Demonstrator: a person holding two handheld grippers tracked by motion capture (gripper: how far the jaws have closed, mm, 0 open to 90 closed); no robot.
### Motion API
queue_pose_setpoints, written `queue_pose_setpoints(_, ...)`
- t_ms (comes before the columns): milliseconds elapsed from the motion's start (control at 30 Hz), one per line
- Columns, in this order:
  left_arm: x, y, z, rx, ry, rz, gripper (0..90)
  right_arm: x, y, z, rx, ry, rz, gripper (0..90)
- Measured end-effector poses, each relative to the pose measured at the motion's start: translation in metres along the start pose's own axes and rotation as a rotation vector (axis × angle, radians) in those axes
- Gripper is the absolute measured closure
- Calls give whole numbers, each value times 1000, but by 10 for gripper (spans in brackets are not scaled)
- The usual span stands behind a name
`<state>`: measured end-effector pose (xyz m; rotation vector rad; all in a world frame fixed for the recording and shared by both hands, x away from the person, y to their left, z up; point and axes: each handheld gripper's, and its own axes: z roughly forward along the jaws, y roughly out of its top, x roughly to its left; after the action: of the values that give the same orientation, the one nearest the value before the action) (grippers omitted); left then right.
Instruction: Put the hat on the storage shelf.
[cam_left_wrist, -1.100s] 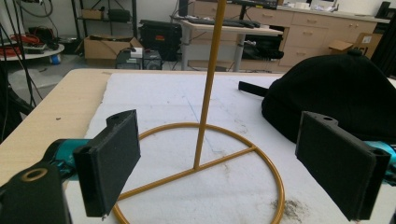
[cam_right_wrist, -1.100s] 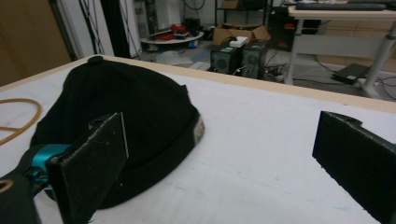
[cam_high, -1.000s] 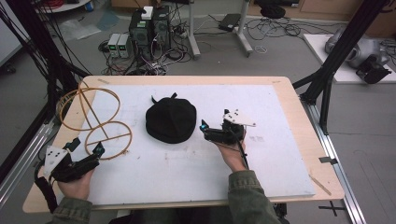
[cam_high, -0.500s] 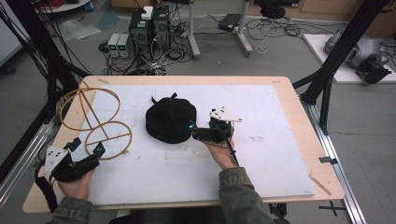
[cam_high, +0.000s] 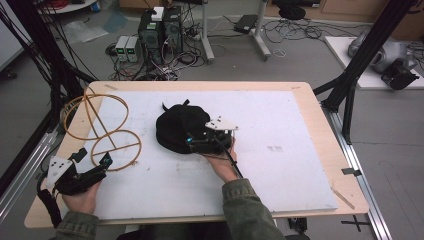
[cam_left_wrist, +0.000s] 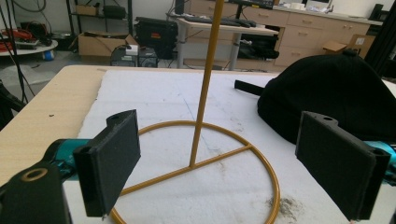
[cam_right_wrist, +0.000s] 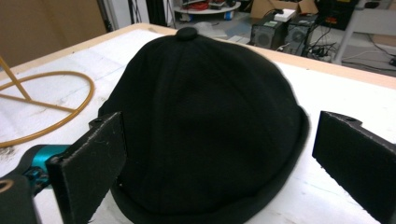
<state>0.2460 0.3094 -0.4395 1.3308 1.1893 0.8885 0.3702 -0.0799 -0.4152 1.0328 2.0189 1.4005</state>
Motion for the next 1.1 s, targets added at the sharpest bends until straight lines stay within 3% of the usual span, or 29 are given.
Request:
queue_pose_setpoints(600,0,0,1,-3,14,1,143,26,2,31,67,33,-34,27)
queue_pose_setpoints(900,2,0,1,-5,16,-12,143,35,0,45,91,-61,-90,104)
queue_pose_setpoints(1000,2,0,1,-4,13,-13,143,38,0,48,97,-99,-108,219)
queue_pose_setpoints(1033,2,0,1,-4,13,-13,143,38,0,48,97,-99,-108,219)
queue_pose_setpoints(1067,2,0,1,0,11,-12,143,38,0,47,90,-121,-112,291)
queue_pose_setpoints(1100,2,0,1,0,11,-12,143,38,0,47,90,-121,-112,291)
